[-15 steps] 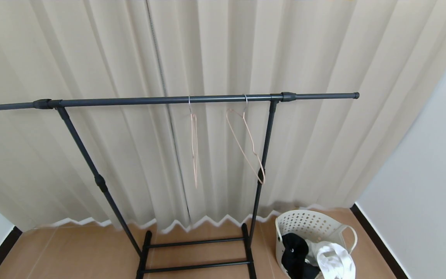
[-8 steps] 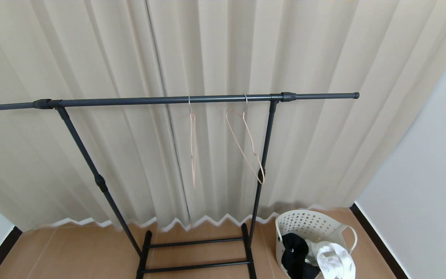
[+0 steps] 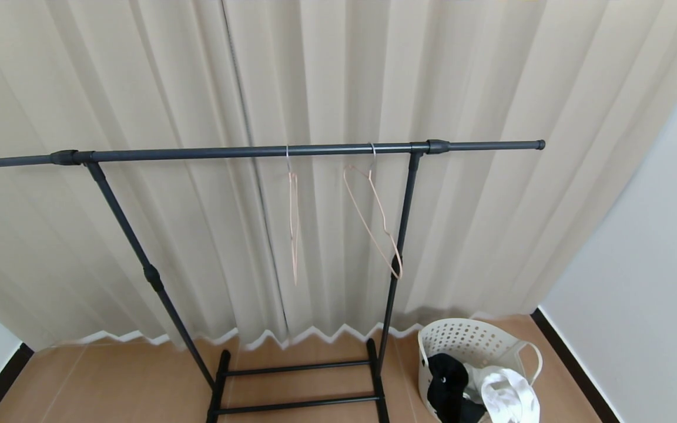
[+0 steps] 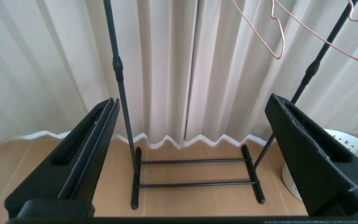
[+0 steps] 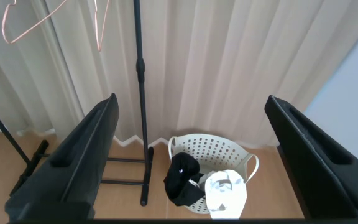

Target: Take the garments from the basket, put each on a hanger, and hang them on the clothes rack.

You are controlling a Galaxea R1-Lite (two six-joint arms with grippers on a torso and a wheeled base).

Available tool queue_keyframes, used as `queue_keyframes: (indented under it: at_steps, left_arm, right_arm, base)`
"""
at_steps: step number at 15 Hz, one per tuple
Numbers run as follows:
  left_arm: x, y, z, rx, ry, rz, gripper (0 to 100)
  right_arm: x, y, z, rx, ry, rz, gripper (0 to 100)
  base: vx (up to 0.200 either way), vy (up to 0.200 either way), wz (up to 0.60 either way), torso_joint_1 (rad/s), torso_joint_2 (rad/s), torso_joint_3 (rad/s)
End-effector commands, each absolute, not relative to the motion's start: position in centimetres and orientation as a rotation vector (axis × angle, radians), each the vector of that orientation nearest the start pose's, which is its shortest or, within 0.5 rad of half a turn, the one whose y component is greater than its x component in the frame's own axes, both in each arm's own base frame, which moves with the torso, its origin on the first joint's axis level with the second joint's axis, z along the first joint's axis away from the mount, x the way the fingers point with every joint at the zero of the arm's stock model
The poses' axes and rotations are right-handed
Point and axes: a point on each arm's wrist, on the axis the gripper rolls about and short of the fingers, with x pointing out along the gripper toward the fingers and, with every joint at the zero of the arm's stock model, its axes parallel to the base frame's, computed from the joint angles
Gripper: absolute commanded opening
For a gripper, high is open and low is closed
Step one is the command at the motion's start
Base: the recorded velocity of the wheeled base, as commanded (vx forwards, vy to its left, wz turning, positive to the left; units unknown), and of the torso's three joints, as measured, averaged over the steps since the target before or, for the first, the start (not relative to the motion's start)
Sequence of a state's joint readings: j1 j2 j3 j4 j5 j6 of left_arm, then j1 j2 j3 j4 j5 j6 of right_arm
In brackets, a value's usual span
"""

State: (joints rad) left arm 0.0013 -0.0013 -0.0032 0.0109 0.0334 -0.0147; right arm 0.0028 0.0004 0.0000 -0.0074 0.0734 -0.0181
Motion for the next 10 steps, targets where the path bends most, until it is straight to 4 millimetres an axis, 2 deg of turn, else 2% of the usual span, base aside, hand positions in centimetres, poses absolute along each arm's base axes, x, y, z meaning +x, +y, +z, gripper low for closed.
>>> queue_keyframes:
  at_steps: [1, 10]
  left_arm:
    - [-2.3, 0.07, 7.52, -0.015, 0.007, 0.035, 100]
    - [-2.31, 0.08, 7.52, -0.017, 0.007, 0.038, 100]
  right_arm:
    - [-2.29, 0.16, 7.63, -0.019, -0.008, 0.077, 100]
    - [-2.29, 0.16, 7.63, -0.017, -0.008, 0.075, 100]
  base:
    - [0.0, 0.0, 0.0, -0.076, 0.19, 0.1]
    - [0.0, 0.0, 0.0, -0.113, 0.25, 0.142]
